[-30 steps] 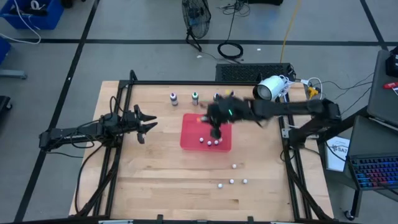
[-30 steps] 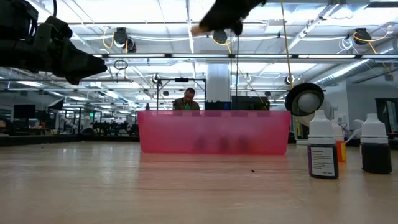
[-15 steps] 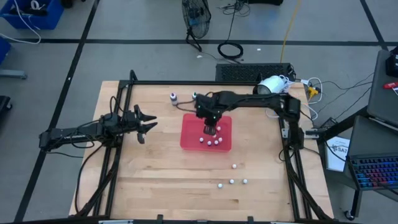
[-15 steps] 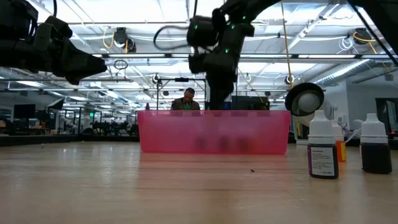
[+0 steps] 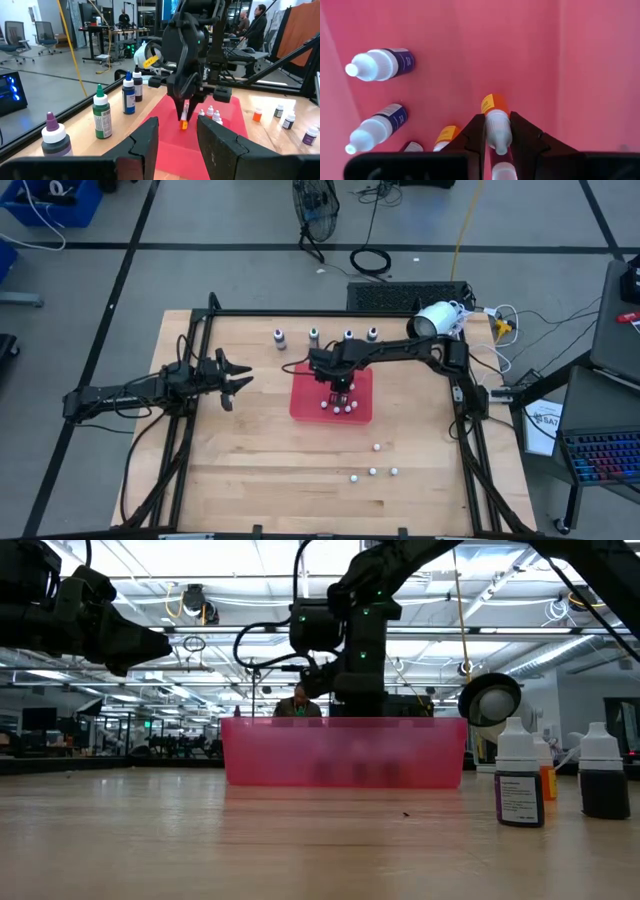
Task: Pick & Place food coloring
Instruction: Put the small orange food coloring bottle into the red bin
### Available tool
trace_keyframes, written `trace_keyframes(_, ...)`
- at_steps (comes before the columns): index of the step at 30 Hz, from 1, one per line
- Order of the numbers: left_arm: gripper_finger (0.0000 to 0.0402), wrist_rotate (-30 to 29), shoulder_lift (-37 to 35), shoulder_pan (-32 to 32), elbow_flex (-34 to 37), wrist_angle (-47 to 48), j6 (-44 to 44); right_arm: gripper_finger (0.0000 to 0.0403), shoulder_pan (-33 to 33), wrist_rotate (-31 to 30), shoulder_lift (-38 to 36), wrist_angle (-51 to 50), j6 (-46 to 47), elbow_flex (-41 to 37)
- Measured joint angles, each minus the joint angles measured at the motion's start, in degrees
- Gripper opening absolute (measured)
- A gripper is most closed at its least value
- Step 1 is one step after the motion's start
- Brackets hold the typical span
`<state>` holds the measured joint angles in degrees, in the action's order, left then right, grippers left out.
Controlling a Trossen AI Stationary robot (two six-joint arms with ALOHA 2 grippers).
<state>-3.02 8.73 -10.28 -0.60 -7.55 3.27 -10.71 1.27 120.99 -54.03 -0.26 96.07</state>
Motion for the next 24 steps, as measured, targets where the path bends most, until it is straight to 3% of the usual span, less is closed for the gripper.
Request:
trace_keyframes(10,0.0136,0.0,0.0,0.0,0.0,0.0,0.0,0.005,0.1,-4.3,0.0,-0.4,0.3,0.0)
trace_keyframes(18,0.0136,0.0,0.0,0.0,0.0,0.0,0.0,0.0106,0.1,-4.3,-0.1,-0.3,1.8,0.0)
trace_keyframes(24,0.0136,0.0,0.0,0.0,0.0,0.0,0.0,0.0118,0.3,-4.3,-0.6,0.5,2.6,0.0)
